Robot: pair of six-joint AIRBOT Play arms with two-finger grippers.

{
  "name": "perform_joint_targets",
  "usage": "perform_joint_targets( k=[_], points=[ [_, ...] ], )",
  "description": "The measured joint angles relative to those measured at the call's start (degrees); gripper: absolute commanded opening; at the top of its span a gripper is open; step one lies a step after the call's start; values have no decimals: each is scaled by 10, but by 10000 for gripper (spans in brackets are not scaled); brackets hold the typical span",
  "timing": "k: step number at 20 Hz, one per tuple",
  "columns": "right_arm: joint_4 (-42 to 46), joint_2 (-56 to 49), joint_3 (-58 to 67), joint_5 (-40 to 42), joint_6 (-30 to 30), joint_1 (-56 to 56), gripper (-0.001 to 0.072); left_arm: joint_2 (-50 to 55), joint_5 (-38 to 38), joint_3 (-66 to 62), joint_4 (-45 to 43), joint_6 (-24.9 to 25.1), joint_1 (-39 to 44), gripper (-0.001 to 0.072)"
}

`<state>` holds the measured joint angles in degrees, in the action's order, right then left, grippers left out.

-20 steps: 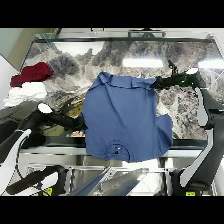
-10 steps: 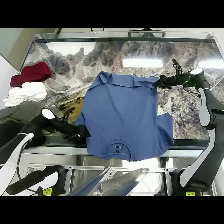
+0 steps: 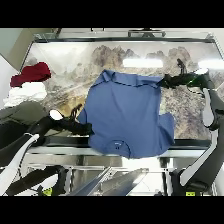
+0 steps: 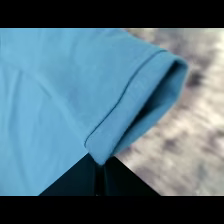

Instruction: Fold the shirts.

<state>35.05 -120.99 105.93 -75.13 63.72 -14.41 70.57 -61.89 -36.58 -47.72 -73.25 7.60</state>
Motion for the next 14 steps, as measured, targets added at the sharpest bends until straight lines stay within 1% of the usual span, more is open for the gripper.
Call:
perform_joint_targets(
  k=[3, 6, 9, 11, 12, 13, 14],
  points=[
    [0, 17, -12, -45, 22, -31, 16, 34, -4, -113, -63, 9, -49, 19],
    [3, 56, -82, -96, 28, -45, 15, 122, -10, -263, -105, 31, -87, 20],
    [9, 141, -231, -111, 13, -44, 16, 242, -31, -443, -126, 57, -100, 20],
    [13, 221, -356, -86, 1, -42, 17, 320, -59, -560, -138, 66, -103, 19],
    [15, 268, -427, -59, -3, -41, 17, 358, -76, -618, -141, 70, -103, 35],
    [16, 311, -491, -27, -5, -41, 18, 390, -96, -666, -145, 72, -104, 259],
    [15, 350, -550, 10, -8, -40, 20, 419, -117, -710, -147, 73, -104, 453]
  ],
)
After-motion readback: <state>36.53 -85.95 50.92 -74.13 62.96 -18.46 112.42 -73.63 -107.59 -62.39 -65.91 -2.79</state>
